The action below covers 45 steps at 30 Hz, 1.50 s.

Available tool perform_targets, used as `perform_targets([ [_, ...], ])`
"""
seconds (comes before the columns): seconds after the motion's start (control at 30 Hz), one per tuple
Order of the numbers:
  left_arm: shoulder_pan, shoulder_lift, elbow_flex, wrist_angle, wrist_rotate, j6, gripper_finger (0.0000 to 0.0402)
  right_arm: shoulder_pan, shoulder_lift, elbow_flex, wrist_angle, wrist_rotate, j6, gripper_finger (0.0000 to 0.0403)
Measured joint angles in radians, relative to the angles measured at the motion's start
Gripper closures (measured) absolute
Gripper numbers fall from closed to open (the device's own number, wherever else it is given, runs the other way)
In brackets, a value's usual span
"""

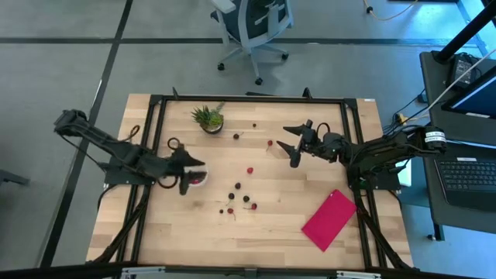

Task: Pick and placing Produce into tupperware
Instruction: Put the blueberry into the transparent container

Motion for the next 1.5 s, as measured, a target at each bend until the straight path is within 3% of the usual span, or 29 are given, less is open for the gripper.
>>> perform_targets([
  [0.1, -0.018, -0.009, -0.078, 0.245, 0.132, 0.146, 0.0214, 0.0, 0.0, 0.002, -0.011, 0.0, 0.0, 0.0089],
  [0.17, -0.024, 0.01, -0.104, 0.314, 0.172, 0.192, 0.0214, 0.0, 0.0, 0.002, -0.022, 0.0, 0.0, 0.0089],
  [0.47, -0.031, 0.152, -0.109, 0.354, 0.157, 0.247, 0.0214, 0.0, 0.0, 0.002, -0.022, 0.0, 0.03, 0.0089],
  [0.63, -0.053, 0.155, -0.109, 0.415, 0.169, 0.374, 0.0214, 0.001, 0.0, 0.002, -0.04, 0.0, 0.028, 0.0089],
  [0.77, -0.057, 0.135, -0.109, 0.441, 0.243, 0.454, 0.0214, 0.001, 0.0, 0.002, -0.039, 0.001, 0.025, 0.0089],
  [1.2, -0.02, -0.159, -0.109, 0.243, 0.232, 0.495, 0.0214, 0.001, 0.0, 0.002, -0.04, 0.002, 0.002, 0.0089],
  [1.33, -0.018, -0.241, -0.109, 0.185, 0.116, 0.593, 0.0214, 0.001, 0.0, 0.002, -0.055, 0.002, 0.005, 0.0089],
  [1.5, -0.017, -0.327, -0.109, 0.159, 0.006, 0.573, 0.0214, 0.001, 0.0, 0.002, -0.074, 0.002, 0.017, 0.0089],
])
